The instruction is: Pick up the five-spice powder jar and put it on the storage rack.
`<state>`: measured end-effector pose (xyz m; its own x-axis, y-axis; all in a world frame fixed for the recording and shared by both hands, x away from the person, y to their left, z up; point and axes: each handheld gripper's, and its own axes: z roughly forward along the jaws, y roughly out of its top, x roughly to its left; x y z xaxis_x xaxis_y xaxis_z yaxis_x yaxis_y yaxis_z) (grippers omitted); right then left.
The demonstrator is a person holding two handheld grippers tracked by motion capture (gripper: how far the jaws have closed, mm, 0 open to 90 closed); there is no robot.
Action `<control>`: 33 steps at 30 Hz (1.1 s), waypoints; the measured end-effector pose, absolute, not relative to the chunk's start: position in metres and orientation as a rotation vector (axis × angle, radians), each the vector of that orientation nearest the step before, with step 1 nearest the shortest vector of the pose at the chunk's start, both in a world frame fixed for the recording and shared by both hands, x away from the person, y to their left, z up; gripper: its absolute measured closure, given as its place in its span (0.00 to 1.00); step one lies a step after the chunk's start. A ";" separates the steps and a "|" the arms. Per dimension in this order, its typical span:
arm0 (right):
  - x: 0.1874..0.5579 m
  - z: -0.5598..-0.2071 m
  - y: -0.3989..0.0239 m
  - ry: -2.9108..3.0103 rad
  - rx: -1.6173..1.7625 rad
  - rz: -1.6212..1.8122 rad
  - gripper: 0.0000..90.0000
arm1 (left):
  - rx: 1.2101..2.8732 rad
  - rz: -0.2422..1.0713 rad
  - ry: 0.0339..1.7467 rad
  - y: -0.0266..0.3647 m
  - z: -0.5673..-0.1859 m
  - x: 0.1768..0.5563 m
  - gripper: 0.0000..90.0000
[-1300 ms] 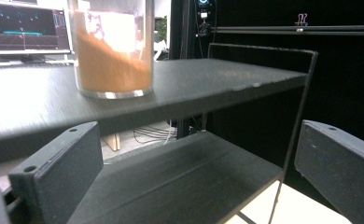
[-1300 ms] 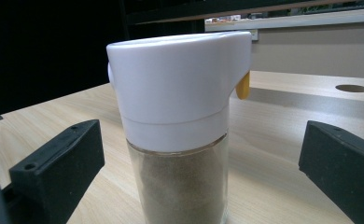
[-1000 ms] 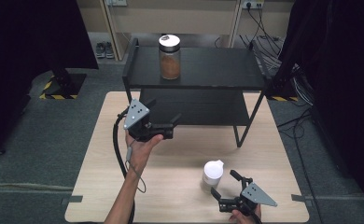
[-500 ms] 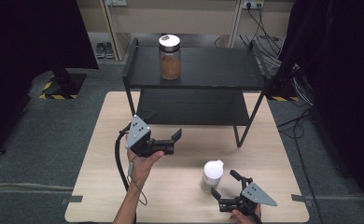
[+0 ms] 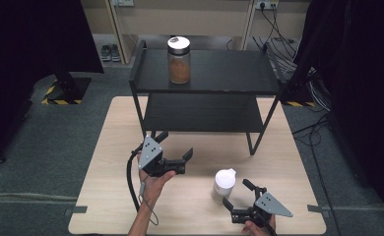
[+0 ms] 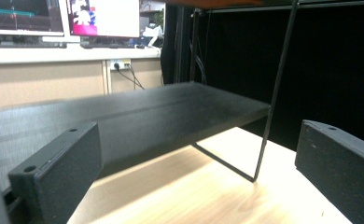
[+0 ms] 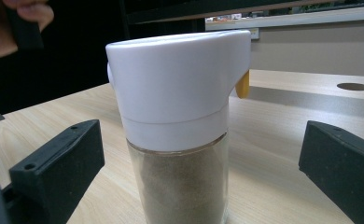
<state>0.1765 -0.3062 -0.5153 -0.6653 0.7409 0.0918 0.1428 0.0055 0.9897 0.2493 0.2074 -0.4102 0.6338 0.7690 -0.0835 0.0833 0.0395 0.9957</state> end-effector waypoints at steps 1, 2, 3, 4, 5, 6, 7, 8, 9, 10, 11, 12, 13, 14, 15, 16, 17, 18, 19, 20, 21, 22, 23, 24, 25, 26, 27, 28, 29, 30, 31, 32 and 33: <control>0.177 -0.515 -0.306 1.826 0.904 1.704 0.00 | 1.460 0.608 0.766 0.208 -0.414 0.249 0.00; 0.176 -0.515 -0.306 1.827 0.904 1.703 0.00 | 1.458 0.606 0.774 0.208 -0.417 0.249 0.00; 0.176 -0.515 -0.306 1.827 0.904 1.703 0.00 | 1.454 0.599 0.777 0.209 -0.421 0.248 0.00; 0.177 -0.515 -0.306 1.827 0.905 1.703 0.00 | 1.451 0.594 0.780 0.210 -0.425 0.248 0.00; 0.177 -0.515 -0.306 1.827 0.905 1.704 0.00 | 1.447 0.594 0.782 0.210 -0.428 0.247 0.00; 0.177 -0.515 -0.306 1.826 0.906 1.705 0.00 | 1.445 0.595 0.783 0.211 -0.432 0.246 0.00; 0.177 -0.515 -0.306 1.827 0.906 1.704 0.00 | 1.442 0.592 0.783 0.211 -0.435 0.245 0.00; 0.177 -0.515 -0.306 1.827 0.905 1.704 0.00 | 1.442 0.593 0.783 0.212 -0.439 0.244 0.00; 0.177 -0.515 -0.306 1.827 0.904 1.704 0.00 | 1.440 0.598 0.784 0.211 -0.442 0.242 0.00; 0.176 -0.515 -0.306 1.827 0.904 1.703 0.00 | 1.438 0.603 0.783 0.212 -0.446 0.240 0.00; 0.176 -0.515 -0.306 1.827 0.904 1.703 0.00 | 1.437 0.602 0.783 0.212 -0.449 0.239 0.00; 0.176 -0.515 -0.306 1.828 0.903 1.703 0.00 | 1.434 0.602 0.782 0.212 -0.452 0.238 0.00; 0.177 -0.515 -0.306 1.828 0.904 1.703 0.00 | 1.434 0.604 0.781 0.212 -0.456 0.236 0.00; 0.177 -0.515 -0.306 1.827 0.904 1.703 0.00 | 1.432 0.607 0.784 0.212 -0.460 0.233 0.00; 0.177 -0.515 -0.306 1.827 0.904 1.704 0.00 | 1.422 0.604 0.791 0.212 -0.464 0.231 0.00; 0.177 -0.515 -0.306 1.827 0.904 1.705 0.00 | 1.413 0.598 0.797 0.213 -0.469 0.229 0.00; 0.176 -0.515 -0.306 1.827 0.904 1.704 0.00 | 1.408 0.593 0.802 0.213 -0.473 0.228 0.00; 0.177 -0.515 -0.306 1.828 0.904 1.703 0.00 | 1.409 0.595 0.809 0.213 -0.476 0.226 0.00; 0.177 -0.515 -0.306 1.828 0.904 1.703 0.00 | 1.406 0.596 0.816 0.213 -0.480 0.225 0.00; 0.176 -0.515 -0.306 1.828 0.903 1.703 0.00 | 1.402 0.590 0.822 0.214 -0.483 0.224 0.00; 0.176 -0.515 -0.306 1.828 0.902 1.703 0.00 | 1.400 0.582 0.828 0.214 -0.486 0.223 0.00; 0.176 -0.515 -0.306 1.828 0.903 1.703 0.00 | 1.401 0.583 0.834 0.214 -0.489 0.222 0.00; 0.176 -0.515 -0.306 1.828 0.903 1.703 0.00 | 1.400 0.587 0.837 0.213 -0.492 0.221 0.00; 0.176 -0.515 -0.306 1.828 0.903 1.703 0.00 | 1.401 0.588 0.838 0.213 -0.494 0.220 0.00; 0.176 -0.515 -0.306 1.828 0.903 1.703 0.00 | 1.402 0.585 0.840 0.213 -0.496 0.219 0.00; 0.176 -0.515 -0.306 1.828 0.903 1.703 0.00 | 1.402 0.582 0.841 0.213 -0.498 0.219 0.00; 0.176 -0.515 -0.306 1.829 0.903 1.703 0.00 | 1.399 0.581 0.843 0.213 -0.500 0.218 0.00; 0.177 -0.515 -0.306 1.829 0.903 1.703 0.00 | 1.399 0.582 0.841 0.213 -0.501 0.217 0.00; 0.177 -0.515 -0.306 1.828 0.903 1.703 0.00 | 1.400 0.584 0.841 0.212 -0.502 0.216 0.00; 0.176 -0.515 -0.306 1.828 0.903 1.703 0.00 | 1.405 0.587 0.839 0.211 -0.504 0.215 0.00; 0.177 -0.515 -0.306 1.828 0.903 1.703 0.00 | 1.409 0.590 0.838 0.211 -0.504 0.214 0.00; 0.177 -0.515 -0.306 1.829 0.903 1.703 0.00 | 1.414 0.589 0.836 0.210 -0.506 0.213 0.00; 0.177 -0.515 -0.306 1.829 0.903 1.703 0.00 | 1.417 0.588 0.833 0.210 -0.507 0.212 0.00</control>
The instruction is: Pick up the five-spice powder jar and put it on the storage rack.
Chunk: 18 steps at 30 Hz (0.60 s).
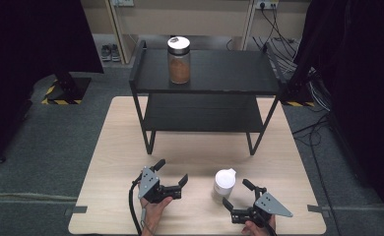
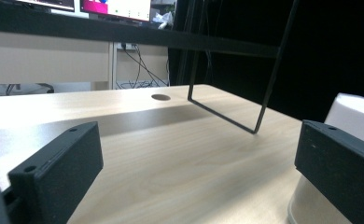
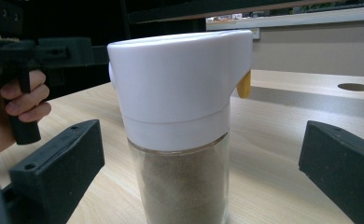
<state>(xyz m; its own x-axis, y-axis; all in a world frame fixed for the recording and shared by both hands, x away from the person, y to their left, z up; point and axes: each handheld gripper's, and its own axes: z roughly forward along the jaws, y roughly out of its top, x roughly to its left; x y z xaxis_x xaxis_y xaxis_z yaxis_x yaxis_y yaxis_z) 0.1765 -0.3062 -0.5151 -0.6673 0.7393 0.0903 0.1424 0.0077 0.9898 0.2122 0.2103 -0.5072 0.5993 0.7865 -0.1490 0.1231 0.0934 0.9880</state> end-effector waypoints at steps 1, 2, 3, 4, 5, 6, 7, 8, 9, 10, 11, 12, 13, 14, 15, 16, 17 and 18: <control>0.177 -0.515 -0.306 1.829 0.903 1.704 0.00 | 1.417 0.590 0.832 0.210 -0.509 0.211 0.00; 0.177 -0.515 -0.306 1.829 0.902 1.704 0.00 | 1.419 0.591 0.832 0.209 -0.510 0.209 0.00; 0.177 -0.515 -0.306 1.828 0.902 1.704 0.00 | 1.425 0.590 0.830 0.210 -0.511 0.209 0.00; 0.177 -0.515 -0.306 1.829 0.902 1.703 0.00 | 1.427 0.587 0.831 0.210 -0.512 0.208 0.00; 0.177 -0.515 -0.306 1.829 0.901 1.703 0.00 | 1.427 0.582 0.834 0.210 -0.513 0.207 0.00; 0.177 -0.515 -0.306 1.830 0.901 1.702 0.00 | 1.429 0.577 0.835 0.210 -0.514 0.206 0.00; 0.177 -0.515 -0.306 1.830 0.901 1.702 0.00 | 1.429 0.574 0.836 0.210 -0.515 0.206 0.00; 0.177 -0.515 -0.306 1.829 0.903 1.703 0.00 | 1.433 0.574 0.838 0.210 -0.516 0.204 0.00; 0.177 -0.515 -0.306 1.829 0.904 1.703 0.00 | 1.435 0.574 0.838 0.210 -0.517 0.204 0.00; 0.177 -0.515 -0.306 1.829 0.904 1.703 0.00 | 1.440 0.573 0.839 0.210 -0.517 0.203 0.00; 0.177 -0.515 -0.306 1.830 0.904 1.703 0.00 | 1.441 0.571 0.842 0.210 -0.518 0.202 0.00; 0.177 -0.515 -0.306 1.831 0.903 1.703 0.00 | 1.441 0.567 0.844 0.210 -0.519 0.202 0.00; 0.177 -0.515 -0.306 1.831 0.900 1.702 0.00 | 1.441 0.565 0.846 0.210 -0.520 0.202 0.00; 0.177 -0.515 -0.306 1.831 0.899 1.701 0.00 | 1.443 0.563 0.846 0.210 -0.521 0.202 0.00; 0.177 -0.515 -0.306 1.833 0.898 1.700 0.00 | 1.447 0.563 0.848 0.210 -0.522 0.201 0.00; 0.177 -0.515 -0.306 1.833 0.899 1.701 0.00 | 1.447 0.559 0.852 0.210 -0.523 0.201 0.00; 0.177 -0.515 -0.306 1.833 0.900 1.701 0.00 | 1.449 0.553 0.857 0.210 -0.524 0.201 0.00; 0.177 -0.515 -0.306 1.834 0.901 1.702 0.00 | 1.447 0.556 0.854 0.210 -0.524 0.201 0.00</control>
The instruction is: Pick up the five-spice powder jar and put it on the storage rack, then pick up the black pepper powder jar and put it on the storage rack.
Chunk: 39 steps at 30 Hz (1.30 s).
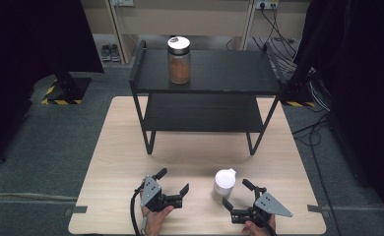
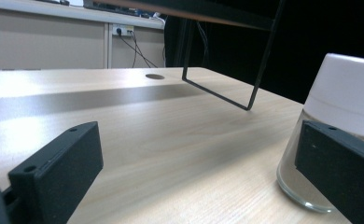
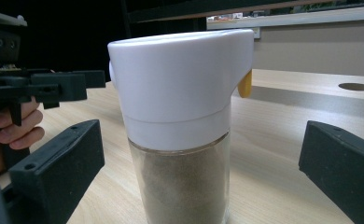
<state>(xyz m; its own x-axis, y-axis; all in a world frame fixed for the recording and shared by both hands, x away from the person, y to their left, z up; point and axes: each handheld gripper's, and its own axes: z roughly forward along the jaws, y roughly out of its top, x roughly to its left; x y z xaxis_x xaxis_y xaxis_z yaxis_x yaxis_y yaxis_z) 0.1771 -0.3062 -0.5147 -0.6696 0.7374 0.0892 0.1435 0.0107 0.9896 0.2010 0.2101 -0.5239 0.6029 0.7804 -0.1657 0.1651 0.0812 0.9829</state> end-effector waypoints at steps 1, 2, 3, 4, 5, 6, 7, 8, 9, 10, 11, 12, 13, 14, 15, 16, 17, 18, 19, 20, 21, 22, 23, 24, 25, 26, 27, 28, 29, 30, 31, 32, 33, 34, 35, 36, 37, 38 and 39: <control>0.177 -0.515 -0.306 1.834 0.901 1.703 0.00 | 1.446 0.560 0.855 0.210 -0.524 0.200 0.00; 0.177 -0.515 -0.306 1.835 0.901 1.703 0.00 | 1.448 0.562 0.857 0.209 -0.524 0.200 0.00; 0.178 -0.514 -0.306 1.836 0.900 1.703 0.00 | 1.451 0.556 0.858 0.210 -0.524 0.201 0.00; 0.178 -0.514 -0.306 1.837 0.900 1.703 0.00 | 1.452 0.553 0.858 0.210 -0.524 0.201 0.00; 0.178 -0.514 -0.306 1.838 0.899 1.703 0.00 | 1.455 0.552 0.859 0.209 -0.523 0.201 0.00; 0.178 -0.514 -0.307 1.839 0.898 1.703 0.00 | 1.458 0.552 0.857 0.209 -0.523 0.202 0.00; 0.178 -0.514 -0.307 1.838 0.899 1.704 0.00 | 1.462 0.551 0.854 0.208 -0.523 0.202 0.00; 0.178 -0.515 -0.307 1.836 0.900 1.706 0.00 | 1.471 0.553 0.850 0.208 -0.522 0.202 0.00; 0.178 -0.515 -0.307 1.836 0.902 1.709 0.00 | 1.476 0.556 0.847 0.207 -0.521 0.202 0.00; 0.178 -0.515 -0.307 1.834 0.903 1.710 0.00 | 1.484 0.563 0.843 0.206 -0.521 0.202 0.00; 0.178 -0.515 -0.308 1.835 0.903 1.712 0.00 | 1.489 0.568 0.840 0.205 -0.520 0.202 0.00; 0.178 -0.515 -0.308 1.835 0.904 1.713 0.00 | 1.496 0.574 0.838 0.204 -0.520 0.202 0.00; 0.178 -0.515 -0.308 1.835 0.904 1.715 0.00 | 1.501 0.579 0.836 0.203 -0.519 0.201 0.00; 0.179 -0.515 -0.308 1.834 0.902 1.717 0.00 | 1.505 0.582 0.834 0.203 -0.519 0.201 0.00; 0.179 -0.516 -0.308 1.834 0.902 1.718 0.00 | 1.507 0.583 0.832 0.203 -0.519 0.201 0.00; 0.179 -0.515 -0.308 1.835 0.903 1.719 0.00 | 1.508 0.583 0.831 0.203 -0.518 0.201 0.00; 0.179 -0.515 -0.309 1.836 0.901 1.718 0.00 | 1.508 0.582 0.832 0.203 -0.518 0.201 0.00; 0.179 -0.515 -0.309 1.836 0.902 1.719 0.00 | 1.506 0.580 0.833 0.203 -0.518 0.202 0.00; 0.179 -0.516 -0.309 1.835 0.903 1.721 0.00 | 1.503 0.578 0.835 0.203 -0.519 0.202 0.00; 0.179 -0.516 -0.309 1.834 0.902 1.722 0.00 | 1.500 0.577 0.837 0.204 -0.519 0.202 0.00; 0.179 -0.516 -0.309 1.834 0.901 1.722 0.00 | 1.498 0.576 0.838 0.204 -0.519 0.202 0.00; 0.179 -0.516 -0.309 1.833 0.902 1.722 0.00 | 1.498 0.575 0.839 0.204 -0.519 0.202 0.00; 0.179 -0.516 -0.309 1.834 0.902 1.722 0.00 | 1.499 0.576 0.838 0.204 -0.519 0.202 0.00; 0.179 -0.516 -0.309 1.834 0.902 1.721 0.00 | 1.502 0.577 0.836 0.204 -0.519 0.202 0.00; 0.179 -0.516 -0.309 1.835 0.902 1.721 0.00 | 1.504 0.579 0.835 0.203 -0.519 0.201 0.00; 0.179 -0.516 -0.309 1.835 0.902 1.722 0.00 | 1.506 0.581 0.834 0.203 -0.519 0.201 0.00; 0.179 -0.516 -0.309 1.835 0.902 1.721 0.00 | 1.504 0.581 0.833 0.203 -0.519 0.201 0.00; 0.179 -0.515 -0.309 1.836 0.901 1.719 0.00 | 1.502 0.580 0.834 0.203 -0.519 0.201 0.00; 0.179 -0.515 -0.309 1.837 0.900 1.717 0.00 | 1.500 0.579 0.835 0.203 -0.519 0.200 0.00; 0.179 -0.515 -0.308 1.838 0.897 1.716 0.00 | 1.498 0.579 0.836 0.203 -0.519 0.200 0.00; 0.179 -0.515 -0.308 1.839 0.895 1.716 0.00 | 1.499 0.579 0.837 0.203 -0.519 0.200 0.00; 0.179 -0.515 -0.308 1.839 0.896 1.715 0.00 | 1.500 0.578 0.837 0.203 -0.519 0.201 0.00; 0.179 -0.515 -0.308 1.839 0.897 1.715 0.00 | 1.503 0.579 0.837 0.203 -0.519 0.201 0.00; 0.179 -0.515 -0.308 1.839 0.898 1.715 0.00 | 1.503 0.580 0.836 0.203 -0.519 0.201 0.00; 0.179 -0.515 -0.308 1.839 0.898 1.716 0.00 | 1.504 0.581 0.835 0.203 -0.519 0.200 0.00; 0.179 -0.515 -0.308 1.839 0.898 1.717 0.00 | 1.503 0.581 0.835 0.203 -0.519 0.200 0.00; 0.179 -0.515 -0.308 1.839 0.896 1.716 0.00 | 1.501 0.580 0.835 0.203 -0.519 0.200 0.00; 0.180 -0.515 -0.308 1.839 0.896 1.716 0.00 | 1.499 0.580 0.835 0.203 -0.519 0.200 0.00; 0.180 -0.515 -0.308 1.839 0.895 1.715 0.00 | 1.497 0.579 0.835 0.203 -0.520 0.200 0.00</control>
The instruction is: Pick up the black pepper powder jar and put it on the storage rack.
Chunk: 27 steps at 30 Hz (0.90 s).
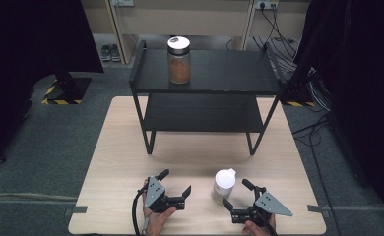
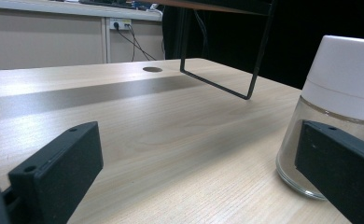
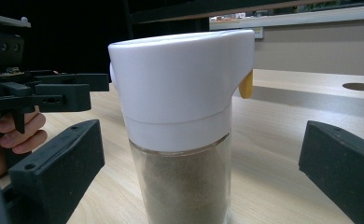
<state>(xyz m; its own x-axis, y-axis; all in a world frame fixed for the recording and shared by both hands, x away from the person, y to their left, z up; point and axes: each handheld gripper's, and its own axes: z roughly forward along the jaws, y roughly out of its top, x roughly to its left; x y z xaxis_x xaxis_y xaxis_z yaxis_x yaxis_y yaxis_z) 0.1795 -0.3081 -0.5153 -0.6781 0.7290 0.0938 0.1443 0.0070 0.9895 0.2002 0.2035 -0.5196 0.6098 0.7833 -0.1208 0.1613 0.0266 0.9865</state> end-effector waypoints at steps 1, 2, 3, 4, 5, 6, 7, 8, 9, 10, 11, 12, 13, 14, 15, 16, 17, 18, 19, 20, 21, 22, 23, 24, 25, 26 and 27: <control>0.180 -0.515 -0.308 1.839 0.894 1.715 0.00 | 1.497 0.579 0.836 0.204 -0.520 0.200 0.00; 0.180 -0.515 -0.308 1.839 0.893 1.715 0.00 | 1.497 0.578 0.836 0.204 -0.519 0.200 0.00; 0.180 -0.515 -0.308 1.838 0.894 1.717 0.00 | 1.498 0.578 0.837 0.204 -0.519 0.200 0.00; 0.180 -0.516 -0.308 1.838 0.896 1.717 0.00 | 1.498 0.578 0.837 0.204 -0.519 0.200 0.00; 0.180 -0.515 -0.308 1.838 0.898 1.717 0.00 | 1.497 0.579 0.836 0.204 -0.520 0.200 0.00; 0.180 -0.515 -0.308 1.837 0.899 1.717 0.00 | 1.497 0.579 0.836 0.204 -0.520 0.200 0.00; 0.180 -0.515 -0.308 1.837 0.898 1.717 0.00 | 1.497 0.580 0.836 0.203 -0.520 0.200 0.00; 0.179 -0.516 -0.308 1.837 0.895 1.717 0.00 | 1.496 0.580 0.835 0.203 -0.520 0.200 0.00; 0.179 -0.516 -0.308 1.838 0.892 1.717 0.00 | 1.496 0.579 0.836 0.204 -0.520 0.200 0.00; 0.179 -0.516 -0.308 1.839 0.889 1.714 0.00 | 1.495 0.579 0.836 0.204 -0.520 0.200 0.00; 0.179 -0.515 -0.308 1.841 0.888 1.712 0.00 | 1.495 0.579 0.836 0.204 -0.520 0.200 0.00; 0.179 -0.515 -0.308 1.843 0.886 1.712 0.00 | 1.496 0.579 0.836 0.203 -0.520 0.200 0.00; 0.180 -0.515 -0.308 1.843 0.886 1.712 0.00 | 1.497 0.579 0.836 0.203 -0.520 0.200 0.00; 0.180 -0.515 -0.308 1.843 0.888 1.712 0.00 | 1.497 0.578 0.836 0.204 -0.520 0.200 0.00; 0.180 -0.515 -0.308 1.842 0.888 1.712 0.00 | 1.496 0.578 0.836 0.204 -0.520 0.200 0.00; 0.180 -0.515 -0.308 1.843 0.888 1.712 0.00 | 1.496 0.578 0.836 0.204 -0.520 0.200 0.00; 0.180 -0.515 -0.308 1.845 0.885 1.710 0.00 | 1.495 0.577 0.836 0.204 -0.520 0.200 0.00; 0.180 -0.515 -0.307 1.847 0.880 1.708 0.00 | 1.495 0.578 0.836 0.204 -0.520 0.200 0.00; 0.180 -0.515 -0.307 1.849 0.878 1.708 0.00 | 1.495 0.577 0.836 0.204 -0.520 0.200 0.00; 0.180 -0.515 -0.307 1.849 0.879 1.709 0.00 | 1.495 0.577 0.836 0.204 -0.520 0.200 0.00; 0.181 -0.515 -0.307 1.850 0.880 1.710 0.00 | 1.495 0.577 0.836 0.204 -0.520 0.200 0.00; 0.181 -0.514 -0.307 1.853 0.879 1.710 0.00 | 1.494 0.576 0.837 0.204 -0.520 0.200 0.00; 0.182 -0.514 -0.307 1.855 0.880 1.711 0.00 | 1.492 0.576 0.838 0.204 -0.520 0.200 0.00; 0.182 -0.514 -0.306 1.855 0.880 1.714 0.00 | 1.491 0.576 0.839 0.204 -0.520 0.200 0.00; 0.183 -0.515 -0.306 1.855 0.881 1.719 0.00 | 1.490 0.576 0.840 0.204 -0.520 0.199 0.00; 0.184 -0.515 -0.306 1.858 0.881 1.723 0.00 | 1.489 0.577 0.841 0.204 -0.520 0.199 0.00; 0.185 -0.514 -0.305 1.862 0.879 1.724 0.00 | 1.488 0.578 0.843 0.204 -0.520 0.199 0.00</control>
